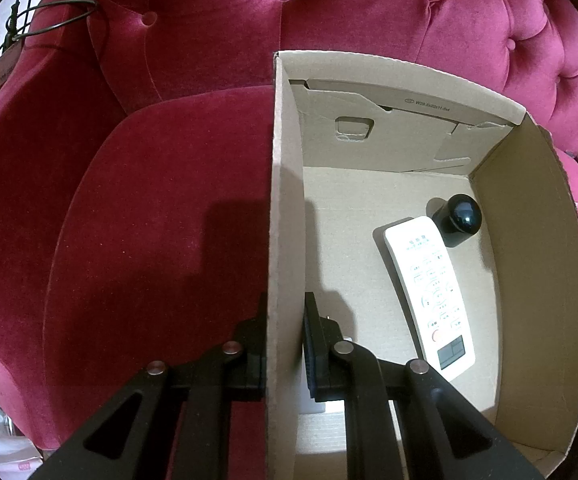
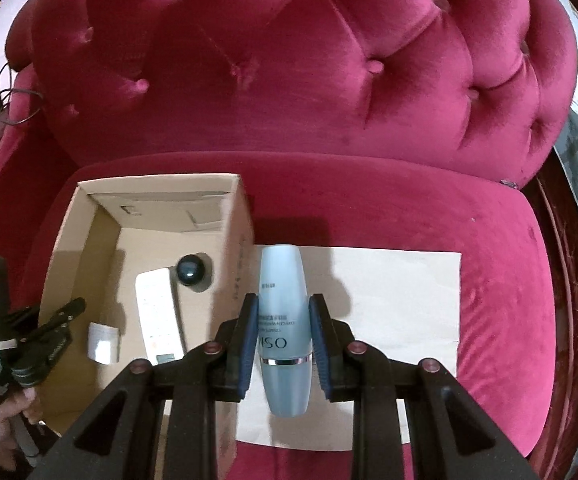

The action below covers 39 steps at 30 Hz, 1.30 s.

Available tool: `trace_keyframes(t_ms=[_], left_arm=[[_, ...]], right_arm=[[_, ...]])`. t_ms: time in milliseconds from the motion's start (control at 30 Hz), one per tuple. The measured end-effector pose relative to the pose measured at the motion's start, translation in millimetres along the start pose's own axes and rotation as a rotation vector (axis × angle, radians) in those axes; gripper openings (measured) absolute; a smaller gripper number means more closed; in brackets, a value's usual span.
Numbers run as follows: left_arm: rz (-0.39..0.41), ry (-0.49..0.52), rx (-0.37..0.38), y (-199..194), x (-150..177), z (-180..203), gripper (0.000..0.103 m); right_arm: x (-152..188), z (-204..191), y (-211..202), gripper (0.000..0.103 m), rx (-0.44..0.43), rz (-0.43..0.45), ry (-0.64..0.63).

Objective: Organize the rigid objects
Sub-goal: 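Carry the light-blue bottle into the box with the right gripper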

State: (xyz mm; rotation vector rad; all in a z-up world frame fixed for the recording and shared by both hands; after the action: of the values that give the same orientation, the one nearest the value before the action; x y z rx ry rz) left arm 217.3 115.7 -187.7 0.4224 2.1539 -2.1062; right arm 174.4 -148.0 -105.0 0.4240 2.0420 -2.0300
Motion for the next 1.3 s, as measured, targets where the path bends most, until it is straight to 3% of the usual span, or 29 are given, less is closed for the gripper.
trace_keyframes(t_ms=[533, 1300], left_arm=[[0.000, 0.001, 0.001, -1, -1, 1, 0.014], [-0.002, 0.000, 0.004, 0, -2, 0, 0.013]], right_arm=[[5, -72, 6, 0.027, -0.076, -0.033, -0.084], [30, -128, 75, 0.027, -0.112, -0.123, -0.095]])
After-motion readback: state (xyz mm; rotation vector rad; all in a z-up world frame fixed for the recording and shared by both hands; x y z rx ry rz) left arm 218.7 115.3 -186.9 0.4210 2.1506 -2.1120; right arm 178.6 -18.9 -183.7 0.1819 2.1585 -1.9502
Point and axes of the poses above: each gripper's, at about its wrist camera, not at the fingertips, and y roughly the way its jaws point, z to its right, x to its underside, the point moved 3 cm from there along y, roughly the way its jaws point, and after that the axes turned 8 degrees about -z, right-handed, at the moved point
